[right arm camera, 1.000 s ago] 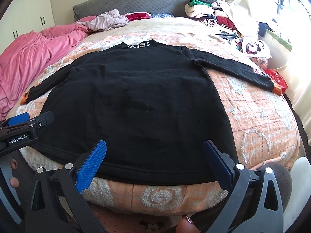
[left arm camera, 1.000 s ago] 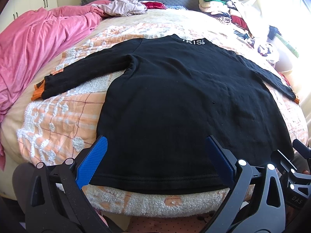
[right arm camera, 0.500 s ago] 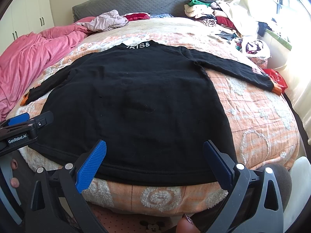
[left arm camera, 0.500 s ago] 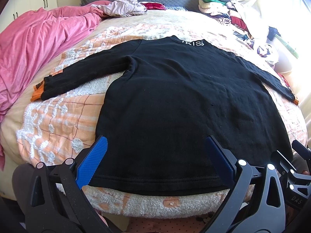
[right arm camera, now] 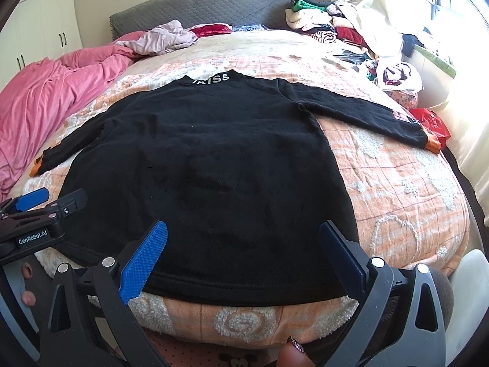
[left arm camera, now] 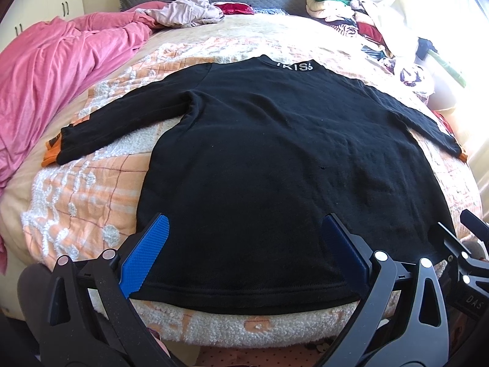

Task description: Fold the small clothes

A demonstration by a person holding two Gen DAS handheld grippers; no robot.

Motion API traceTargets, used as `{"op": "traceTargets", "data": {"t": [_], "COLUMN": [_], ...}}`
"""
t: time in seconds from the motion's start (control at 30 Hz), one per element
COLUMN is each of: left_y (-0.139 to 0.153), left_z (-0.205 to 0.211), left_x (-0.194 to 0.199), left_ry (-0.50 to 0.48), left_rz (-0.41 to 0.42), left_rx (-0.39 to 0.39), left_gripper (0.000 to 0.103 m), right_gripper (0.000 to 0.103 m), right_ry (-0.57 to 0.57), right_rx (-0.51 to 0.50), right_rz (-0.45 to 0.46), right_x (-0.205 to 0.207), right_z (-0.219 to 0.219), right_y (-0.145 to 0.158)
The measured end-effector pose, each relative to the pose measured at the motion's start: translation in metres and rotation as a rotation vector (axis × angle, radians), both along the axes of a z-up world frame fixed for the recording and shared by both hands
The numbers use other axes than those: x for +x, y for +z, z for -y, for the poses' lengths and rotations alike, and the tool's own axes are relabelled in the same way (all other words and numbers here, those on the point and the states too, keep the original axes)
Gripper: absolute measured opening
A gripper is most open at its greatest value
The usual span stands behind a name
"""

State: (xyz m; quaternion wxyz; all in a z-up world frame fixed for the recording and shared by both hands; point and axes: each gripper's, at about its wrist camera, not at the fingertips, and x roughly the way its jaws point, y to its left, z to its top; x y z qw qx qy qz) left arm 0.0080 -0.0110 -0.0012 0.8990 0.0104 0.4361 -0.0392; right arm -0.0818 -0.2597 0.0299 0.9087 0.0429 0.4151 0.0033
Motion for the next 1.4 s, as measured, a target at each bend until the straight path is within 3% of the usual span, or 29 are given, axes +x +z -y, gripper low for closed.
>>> {"op": "traceTargets", "data": {"t": [0.6, 1.4], "left_y": [0.009, 0.016], "left_z": [0.011, 0.032], "left_x": [0.044, 0.138], "left_ry": [-0.005, -0.019], "left_rz": [-0.004, -0.032], "left_rx": [-0.034, -0.038], "left_gripper": [0.094, 0.094], "right_gripper": [0.099, 0.099], "right_ry": [-0.022, -0.15], "right_rx": [0.071, 0.098], "right_rz": [-0.053, -0.018], "right_x": [0.055, 0.156], "right_z": [0.023, 0.065], "right_y": [-0.002, 0.021]}}
